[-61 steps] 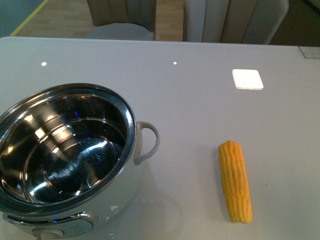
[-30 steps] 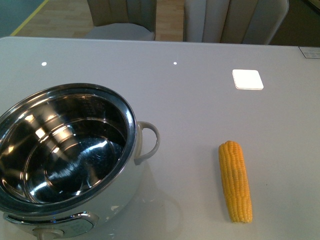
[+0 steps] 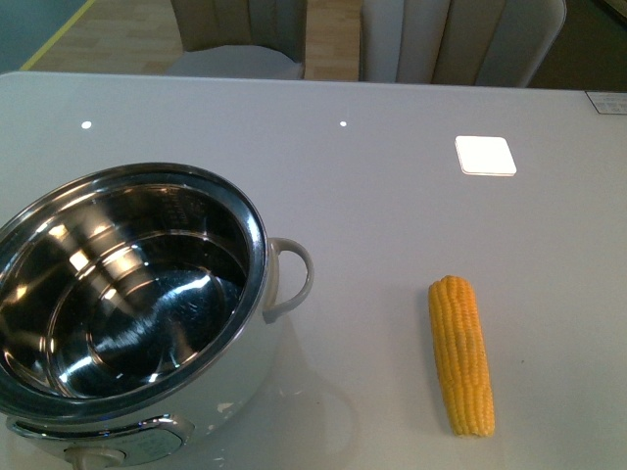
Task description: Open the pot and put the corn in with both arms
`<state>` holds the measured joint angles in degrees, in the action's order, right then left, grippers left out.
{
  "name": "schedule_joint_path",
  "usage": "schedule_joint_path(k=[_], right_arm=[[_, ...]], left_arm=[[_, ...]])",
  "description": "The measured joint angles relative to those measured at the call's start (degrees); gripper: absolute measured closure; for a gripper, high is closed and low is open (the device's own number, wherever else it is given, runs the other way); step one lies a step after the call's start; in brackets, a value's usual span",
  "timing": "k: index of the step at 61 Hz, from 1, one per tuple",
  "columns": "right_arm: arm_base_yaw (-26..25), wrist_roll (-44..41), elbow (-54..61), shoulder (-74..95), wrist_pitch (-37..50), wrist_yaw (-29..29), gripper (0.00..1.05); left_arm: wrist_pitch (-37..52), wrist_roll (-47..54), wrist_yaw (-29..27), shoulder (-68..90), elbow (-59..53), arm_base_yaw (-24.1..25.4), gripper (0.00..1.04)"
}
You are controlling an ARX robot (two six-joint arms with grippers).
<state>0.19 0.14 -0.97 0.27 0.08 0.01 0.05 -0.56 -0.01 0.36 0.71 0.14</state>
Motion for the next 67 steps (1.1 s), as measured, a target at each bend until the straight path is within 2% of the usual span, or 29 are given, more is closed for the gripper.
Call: schedule_joint_path(k=[27,35,40,44,46,53,67], right_arm=[[0.0,0.0,0.0,0.0,0.0,0.0,0.09],[0.0,0.0,0.0,0.0,0.0,0.0,0.09],[-0.2,7.4,-8.9,13.4,-20.4,-1.2,0.09],[0.3,10.6,-12.7,22.9,-28.7,-0.7,0.09],[0.9,11.2,-12.9,26.5,-29.3,-0.1,0.09],[3.9,11.9,-13.5,36.4,-24.3,0.7,0.09],[9.9,11.2,-17.5,61.8,-2.7,0.2,0.09]], left_arm=[[0.0,0.0,0.0,0.0,0.0,0.0,0.07],[0.0,0.1,0.0,0.0,0.0,0.0,0.07],[0.0,0.1,0.0,0.0,0.0,0.0,0.07],[0.0,0.2,0.0,-0.1,0.0,0.0,0.07],[0.0,0.1,0.0,-0.1,0.0,0.0,0.07],[0.0,0.1,0.0,-0.1,0.0,0.0,0.07],[0.0,0.1,0.0,-0.1,0.0,0.0,0.07]])
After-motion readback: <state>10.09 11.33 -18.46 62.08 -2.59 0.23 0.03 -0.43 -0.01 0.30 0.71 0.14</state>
